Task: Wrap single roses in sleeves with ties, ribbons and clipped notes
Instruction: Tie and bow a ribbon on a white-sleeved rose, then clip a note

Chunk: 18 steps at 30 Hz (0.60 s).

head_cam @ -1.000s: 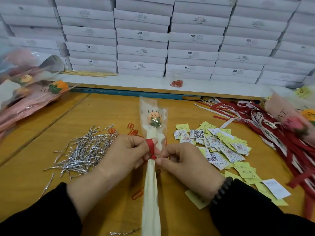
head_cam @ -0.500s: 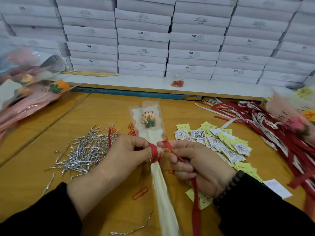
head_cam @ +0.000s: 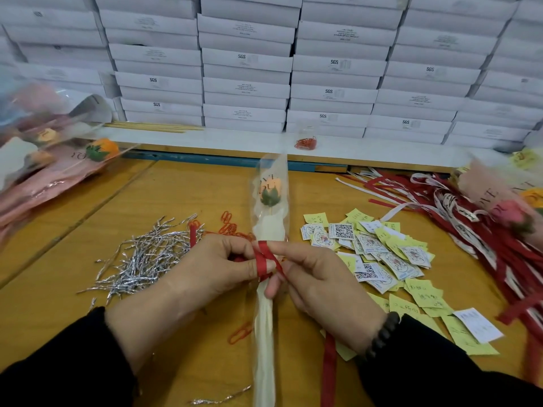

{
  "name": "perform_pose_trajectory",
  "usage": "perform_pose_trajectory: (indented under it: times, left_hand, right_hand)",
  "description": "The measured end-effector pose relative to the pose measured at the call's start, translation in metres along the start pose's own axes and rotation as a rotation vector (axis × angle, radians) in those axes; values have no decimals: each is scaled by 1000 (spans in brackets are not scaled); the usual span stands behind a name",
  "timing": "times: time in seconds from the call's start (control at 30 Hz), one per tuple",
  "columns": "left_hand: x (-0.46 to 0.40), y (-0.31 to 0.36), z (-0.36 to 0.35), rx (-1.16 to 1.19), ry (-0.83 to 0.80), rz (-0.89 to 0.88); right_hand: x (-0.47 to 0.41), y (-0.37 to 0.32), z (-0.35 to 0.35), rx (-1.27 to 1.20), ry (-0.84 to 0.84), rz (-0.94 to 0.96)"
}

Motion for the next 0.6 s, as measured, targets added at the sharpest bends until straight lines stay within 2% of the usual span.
perform_pose_trajectory:
  times: [0.13, 0.3, 0.6]
  left_hand:
    - [3, 0, -3, 70, -61, 10]
    - [7, 3, -12, 186, -126, 104]
    - [6, -1, -11, -13, -130, 78]
  right_hand:
    - [0, -5, 1, 103, -55, 41]
    - [1, -9, 3, 185, -79, 58]
    - [-1, -5, 6, 335, -52, 64]
Point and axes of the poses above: each hand's wrist, its own x-axis away from the middle knuckle, its own z-axis out of the back of the hand, y = z × x, the point moved 4 cm from there along -x, towards the middle knuckle, and after that the axes turned 5 degrees about z, right-handed, at the moved point
